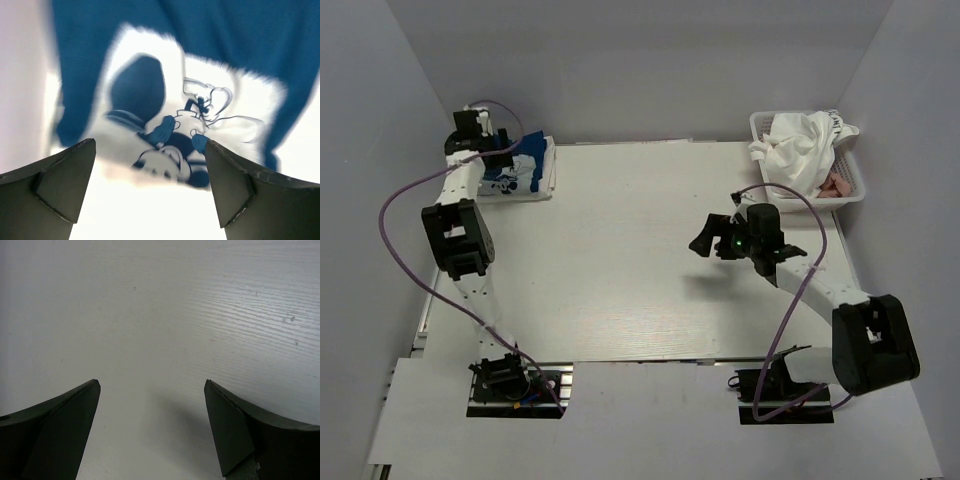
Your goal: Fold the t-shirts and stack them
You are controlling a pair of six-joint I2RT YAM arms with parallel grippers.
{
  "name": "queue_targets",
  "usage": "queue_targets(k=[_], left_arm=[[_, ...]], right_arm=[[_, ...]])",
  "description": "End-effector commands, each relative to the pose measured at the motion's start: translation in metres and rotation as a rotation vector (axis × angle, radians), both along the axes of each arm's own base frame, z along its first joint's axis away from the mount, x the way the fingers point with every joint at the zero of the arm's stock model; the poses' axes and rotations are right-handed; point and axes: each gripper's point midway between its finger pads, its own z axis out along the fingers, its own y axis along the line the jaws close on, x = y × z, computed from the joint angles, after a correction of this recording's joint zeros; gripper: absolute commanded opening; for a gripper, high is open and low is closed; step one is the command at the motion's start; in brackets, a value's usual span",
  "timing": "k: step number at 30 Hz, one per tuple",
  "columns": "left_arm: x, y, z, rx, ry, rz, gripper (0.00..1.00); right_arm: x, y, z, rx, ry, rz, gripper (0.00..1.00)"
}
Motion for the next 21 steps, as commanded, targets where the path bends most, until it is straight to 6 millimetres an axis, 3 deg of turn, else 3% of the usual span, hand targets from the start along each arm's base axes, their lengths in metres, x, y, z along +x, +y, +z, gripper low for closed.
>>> queue_targets(k=[1,2,4,5,6,7,8,9,10,11,12,13,17,19,21], left_arm=[[-0.023,0.003,0.152,-0.009,-0.269,0.119,1.00],[-0.034,-0.009,0.189,-0.032,-0.341,0.109,1.00],[-0.054,-0.032,0.202,-0.172,-0.361,0.111,1.00],[-0.075,-0.059,0.240,-0.263,-0.435,0.022,1.00],[-0.089,-0.076,0.251,-0.331,-0.461,-0.022,1.00],[-0.100,-0.100,0.234,-0.439,-0.464,-0.066,1.00],[-0.119,-0.129,0.242,-0.545,-0.491,-0.183,1.00],[-0.158,-0.149,0.234,-0.604,-0.510,-0.218,1.00],[-0.172,-0.165,0.251,-0.652,-0.602,-0.272,1.00],[-0.189,-0.167,0.247,-0.669,-0.616,-0.258,1.00],[-0.204,-0.170,0.213,-0.689,-0.566,-0.210,1.00],[-0.226,-0.166,0.217,-0.673,-0.600,-0.170,1.00],[-0.255,-0.168,0.163,-0.668,-0.436,-0.105,1.00],[-0.265,-0.169,0.151,-0.666,-0.400,-0.096,1.00],[-0.269,-0.171,0.152,-0.669,-0.414,-0.112,1.00]], right_arm=[[-0.002,0.006,0.035,0.057,-0.133,0.032,0.90],[-0.003,0.005,0.039,0.061,-0.147,0.031,0.90],[-0.011,0.000,0.054,0.075,-0.201,0.018,0.90],[-0.014,-0.001,0.065,0.092,-0.231,0.008,0.90],[-0.017,-0.005,0.063,0.088,-0.230,-0.009,0.90],[-0.019,-0.007,0.066,0.102,-0.226,-0.032,0.90],[-0.025,-0.012,0.077,0.116,-0.262,-0.053,0.90],[-0.031,-0.015,0.070,0.114,-0.246,-0.066,0.90],[-0.033,-0.016,0.071,0.130,-0.242,-0.090,0.90],[-0.042,-0.022,0.071,0.137,-0.262,-0.106,0.90],[-0.045,-0.025,0.068,0.136,-0.256,-0.119,0.90],[-0.047,-0.029,0.071,0.137,-0.276,-0.141,0.90],[-0.054,-0.033,0.065,0.141,-0.289,-0.151,0.90],[-0.053,-0.034,0.066,0.143,-0.288,-0.162,0.90],[-0.052,-0.035,0.060,0.131,-0.263,-0.174,0.90]])
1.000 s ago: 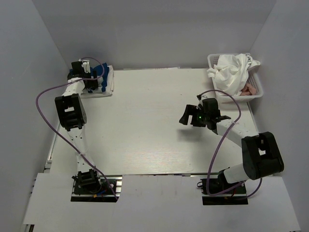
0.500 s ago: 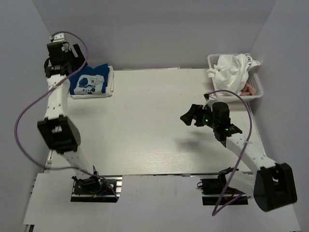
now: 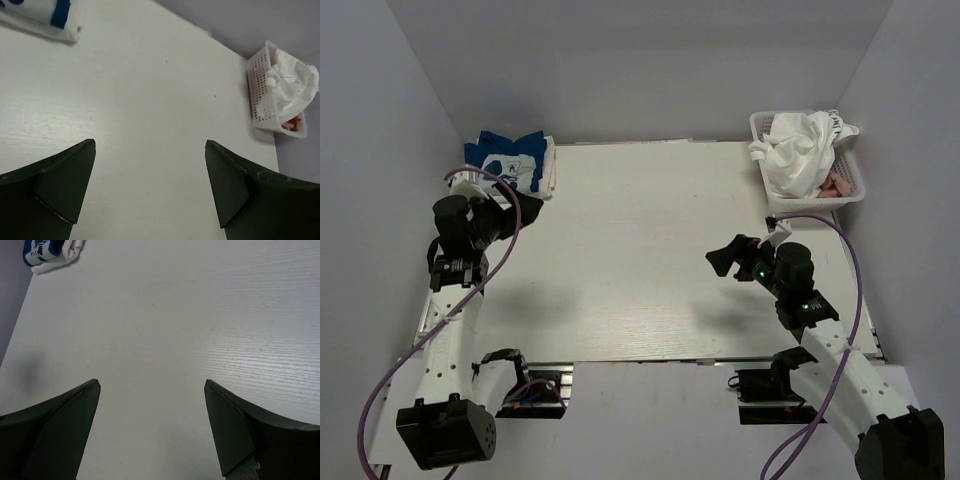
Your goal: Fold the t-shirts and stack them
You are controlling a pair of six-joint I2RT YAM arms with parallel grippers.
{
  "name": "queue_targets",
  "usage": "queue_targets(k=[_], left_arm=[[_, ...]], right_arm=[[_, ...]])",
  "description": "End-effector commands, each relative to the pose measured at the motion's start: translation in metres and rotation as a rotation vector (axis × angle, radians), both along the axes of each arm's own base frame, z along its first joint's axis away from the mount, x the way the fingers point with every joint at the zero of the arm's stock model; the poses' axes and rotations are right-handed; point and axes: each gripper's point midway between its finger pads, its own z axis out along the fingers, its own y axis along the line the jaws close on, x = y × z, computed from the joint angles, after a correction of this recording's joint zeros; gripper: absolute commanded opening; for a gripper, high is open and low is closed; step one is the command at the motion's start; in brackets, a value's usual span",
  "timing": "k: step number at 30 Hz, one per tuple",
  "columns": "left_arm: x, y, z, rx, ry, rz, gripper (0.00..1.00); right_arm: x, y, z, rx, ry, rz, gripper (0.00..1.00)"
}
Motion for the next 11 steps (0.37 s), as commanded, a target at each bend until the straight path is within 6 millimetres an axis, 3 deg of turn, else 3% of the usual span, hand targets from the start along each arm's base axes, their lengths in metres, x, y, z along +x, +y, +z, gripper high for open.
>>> queue_targets(k=[1,5,11], left_arm=[[-0.016,-0.005,-0.008,-0.024,0.025,-0.012,1.00],[-0.019,-0.006,0.003,-0.020,-0.007,-0.015,1.00],[-0.026,-0.008,-0.010,-0.018,0.022,-0.028,1.00]], right_arm=[[0.005,-0.004,0.002,0.003,-0.001,-0.036,0.90],[0.003,-0.001,-0.004,0.021,0.021,-0.028,0.90],[0.003,0.001,-0.004,0.017,0.014,-0.013,0.90]])
